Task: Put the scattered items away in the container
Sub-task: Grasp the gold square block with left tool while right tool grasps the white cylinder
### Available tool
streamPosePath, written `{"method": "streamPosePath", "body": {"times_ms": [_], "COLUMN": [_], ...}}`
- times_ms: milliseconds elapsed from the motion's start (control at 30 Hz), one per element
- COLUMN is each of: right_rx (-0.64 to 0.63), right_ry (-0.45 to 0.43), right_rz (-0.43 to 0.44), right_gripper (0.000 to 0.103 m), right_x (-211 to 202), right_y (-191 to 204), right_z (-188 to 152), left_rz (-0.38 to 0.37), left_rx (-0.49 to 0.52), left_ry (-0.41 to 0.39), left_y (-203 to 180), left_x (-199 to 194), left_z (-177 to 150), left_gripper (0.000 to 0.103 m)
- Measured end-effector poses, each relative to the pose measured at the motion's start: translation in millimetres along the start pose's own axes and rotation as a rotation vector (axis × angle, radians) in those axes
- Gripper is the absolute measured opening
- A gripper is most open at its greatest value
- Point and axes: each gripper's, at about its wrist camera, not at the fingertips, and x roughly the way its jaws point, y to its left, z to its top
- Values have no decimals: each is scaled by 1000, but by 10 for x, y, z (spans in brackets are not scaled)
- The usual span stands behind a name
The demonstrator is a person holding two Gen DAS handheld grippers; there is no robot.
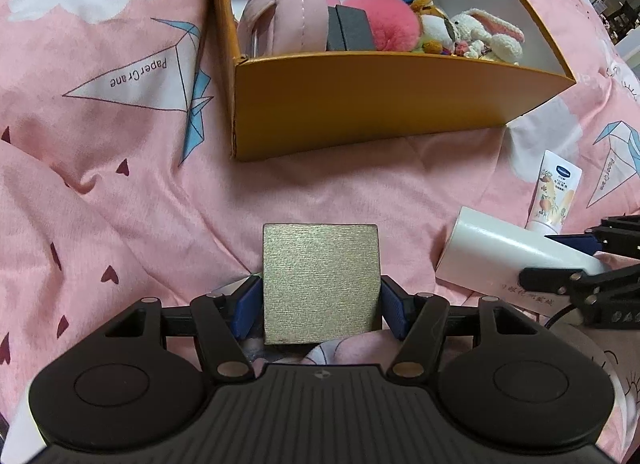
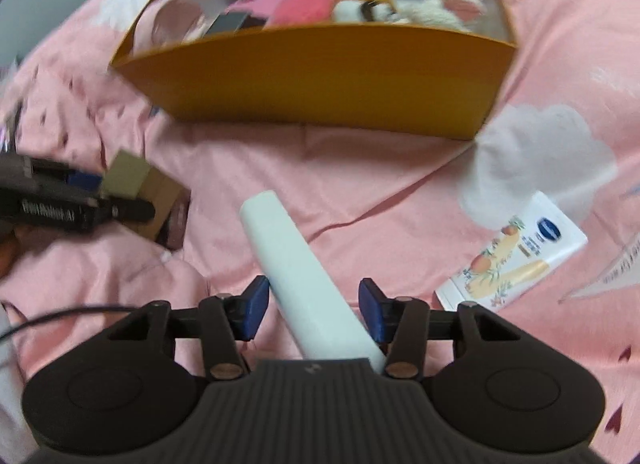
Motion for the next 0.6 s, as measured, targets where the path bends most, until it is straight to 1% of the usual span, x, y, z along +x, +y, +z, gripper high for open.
{"method": "streamPosePath", "body": {"times_ms": [133,300,367,433,467,600], "right_rx": [-105,-184,-200,-212,-215,-206], "right_ry": [72,95,93,85,76,25], "right_rz": [-42,-65,-70,-68,-70,-100], "right_gripper": [53,51,48,39,37,34], "right_x": [181,228,202,155,124,6], "right_y": [130,221,238,243,252,235], "right_z": [72,103,86,65,53,43], "left_rz": [-10,-20,-32,-41,-43,-59], "left_rx": [-6,4,5,6,9,24], "left_ry": [3,1,0,-3,-7,-28], "left_y": [20,36,48,59,60,65], "left_x": [15,-5,-24,-43,-56,-130], "left_z": [-3,-13,-14,-14,-15,-19], "left_gripper": [72,72,71,71,71,71]}}
